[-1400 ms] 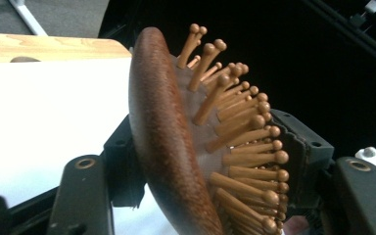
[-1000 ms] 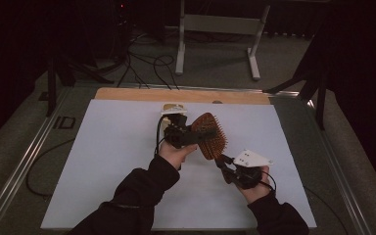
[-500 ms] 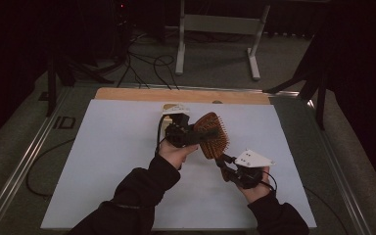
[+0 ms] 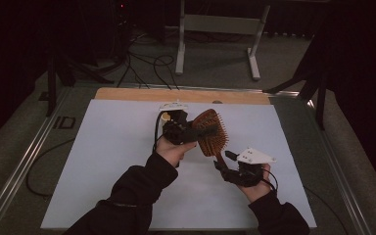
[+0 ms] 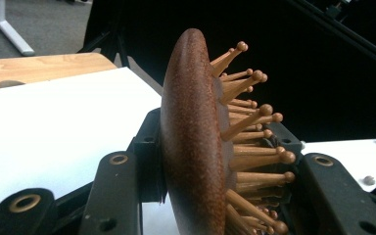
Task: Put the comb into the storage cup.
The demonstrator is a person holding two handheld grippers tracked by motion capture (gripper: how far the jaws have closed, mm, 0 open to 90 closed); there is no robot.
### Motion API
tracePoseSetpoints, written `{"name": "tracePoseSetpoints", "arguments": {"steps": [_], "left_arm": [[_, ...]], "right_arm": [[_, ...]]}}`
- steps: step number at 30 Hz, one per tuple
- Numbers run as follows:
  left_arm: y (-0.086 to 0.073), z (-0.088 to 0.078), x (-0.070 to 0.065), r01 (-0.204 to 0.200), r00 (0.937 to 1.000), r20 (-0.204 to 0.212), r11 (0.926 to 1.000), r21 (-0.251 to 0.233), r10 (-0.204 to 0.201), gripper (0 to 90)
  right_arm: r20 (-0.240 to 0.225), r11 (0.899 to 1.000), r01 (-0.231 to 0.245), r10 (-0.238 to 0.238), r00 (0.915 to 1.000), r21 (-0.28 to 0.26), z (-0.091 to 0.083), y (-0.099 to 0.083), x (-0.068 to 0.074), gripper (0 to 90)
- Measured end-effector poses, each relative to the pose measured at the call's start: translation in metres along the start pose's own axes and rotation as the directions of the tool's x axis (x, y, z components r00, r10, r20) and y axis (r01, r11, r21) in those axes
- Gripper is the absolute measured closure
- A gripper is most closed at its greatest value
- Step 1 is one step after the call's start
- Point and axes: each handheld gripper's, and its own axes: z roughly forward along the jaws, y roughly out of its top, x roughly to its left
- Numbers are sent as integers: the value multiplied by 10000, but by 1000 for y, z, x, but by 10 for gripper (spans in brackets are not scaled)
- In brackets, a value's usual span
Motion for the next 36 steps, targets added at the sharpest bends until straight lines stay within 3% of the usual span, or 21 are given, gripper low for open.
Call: {"name": "tracePoseSetpoints", "arguments": {"steps": [6,10,16,25,36], "left_arm": [[6,-8,1,-136,9998,-171,9998,-154,134,551],[11,-15,3,-207,9993,-313,9995,-226,200,551],[19,-24,7,-327,9978,-586,9991,-284,310,551],[27,-38,17,-284,9954,-931,9981,-548,232,550],[37,-54,27,-384,9895,-1421,9963,-764,272,549]], "right_arm": [[-263,10000,-91,91,9996,-12,0,-1,-1,212],[-451,9998,-198,198,9988,4,-2,-2,-2,151],[-559,9999,19,-13,9984,99,-3,-5,-1,96],[-320,9984,565,-566,9979,-61,-9,-10,1,77],[-144,9992,390,-391,9991,-49,-12,-16,-6,78]]}}
